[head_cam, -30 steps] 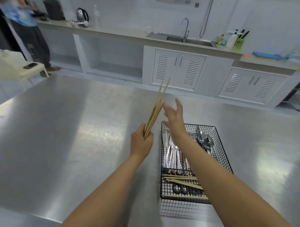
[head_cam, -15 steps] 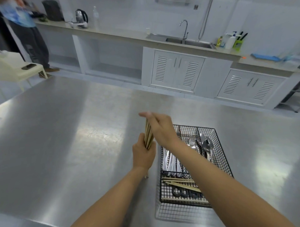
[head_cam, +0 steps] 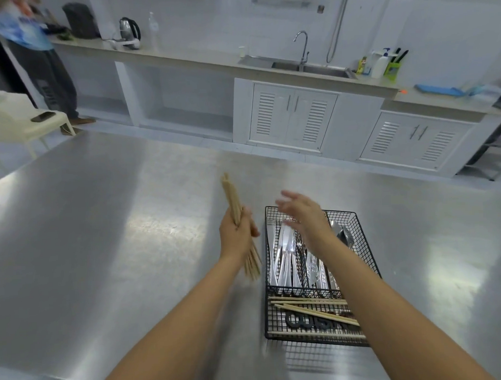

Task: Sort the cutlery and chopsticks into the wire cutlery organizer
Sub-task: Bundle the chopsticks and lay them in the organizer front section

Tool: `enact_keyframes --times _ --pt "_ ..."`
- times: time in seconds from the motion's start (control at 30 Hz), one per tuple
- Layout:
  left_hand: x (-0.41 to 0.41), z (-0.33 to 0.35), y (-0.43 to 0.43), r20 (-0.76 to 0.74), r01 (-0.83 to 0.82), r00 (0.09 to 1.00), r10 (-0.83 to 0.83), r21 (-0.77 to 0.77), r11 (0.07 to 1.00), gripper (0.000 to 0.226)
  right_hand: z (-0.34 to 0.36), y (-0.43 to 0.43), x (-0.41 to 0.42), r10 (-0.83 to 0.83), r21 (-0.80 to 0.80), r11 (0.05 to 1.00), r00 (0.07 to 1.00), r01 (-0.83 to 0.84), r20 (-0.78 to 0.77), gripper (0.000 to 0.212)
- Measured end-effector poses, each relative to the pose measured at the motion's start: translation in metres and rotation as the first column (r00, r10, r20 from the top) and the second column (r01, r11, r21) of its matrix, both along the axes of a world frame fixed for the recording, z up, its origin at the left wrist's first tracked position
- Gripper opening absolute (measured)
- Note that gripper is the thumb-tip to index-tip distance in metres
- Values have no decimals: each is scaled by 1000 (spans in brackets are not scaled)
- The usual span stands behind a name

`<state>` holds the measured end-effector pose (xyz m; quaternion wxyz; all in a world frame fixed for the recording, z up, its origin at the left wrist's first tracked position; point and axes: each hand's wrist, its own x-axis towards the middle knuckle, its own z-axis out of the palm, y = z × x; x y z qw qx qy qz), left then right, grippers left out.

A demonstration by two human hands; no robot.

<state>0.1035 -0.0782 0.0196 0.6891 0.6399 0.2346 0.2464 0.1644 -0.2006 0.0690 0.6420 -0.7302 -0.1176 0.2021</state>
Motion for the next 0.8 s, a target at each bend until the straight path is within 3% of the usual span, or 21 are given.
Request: enact_keyframes --times 0.03,0.1,0.17,0.27,0.37,0.47,0.57,0.63,0.7,0.8 --pt "4 5 5 11 39 999 -38 -123 992 21 -12 -7 -2 117 -148 981 992 -122 -44 54" --pt "9 13 14 57 163 987 -153 -290 943 25 -36 -17 -15 351 -393 845 931 -361 -100 84" --pt "11 20 18 124 314 949 -288 -382 869 26 -50 -14 -33 458 -461 769 885 -444 -87 102" --pt "9 28 13 195 465 885 -423 -414 782 25 -60 6 -46 356 -443 845 933 -300 48 79" --pt "9 34 11 229 538 843 -488 -392 746 24 -58 14 -44 210 -222 952 977 -209 -21 21" --pt "7 38 15 230 638 768 -598 -361 680 22 -43 -4 -39 261 -283 927 965 -247 14 31" --pt "1 34 16 253 716 685 -683 -403 569 32 -32 -44 -24 380 -452 838 921 -305 83 33" --pt "-2 30 19 304 704 695 -651 -470 533 45 -32 -81 -13 454 -608 731 886 -310 94 28" --pt "-6 26 14 291 651 744 -601 -521 553 40 -37 -118 -7 494 -739 598 869 -311 34 25" --pt "-11 10 -18 93 535 811 -577 -516 669 33 -42 -152 -9 494 -838 471 870 -276 -9 29"
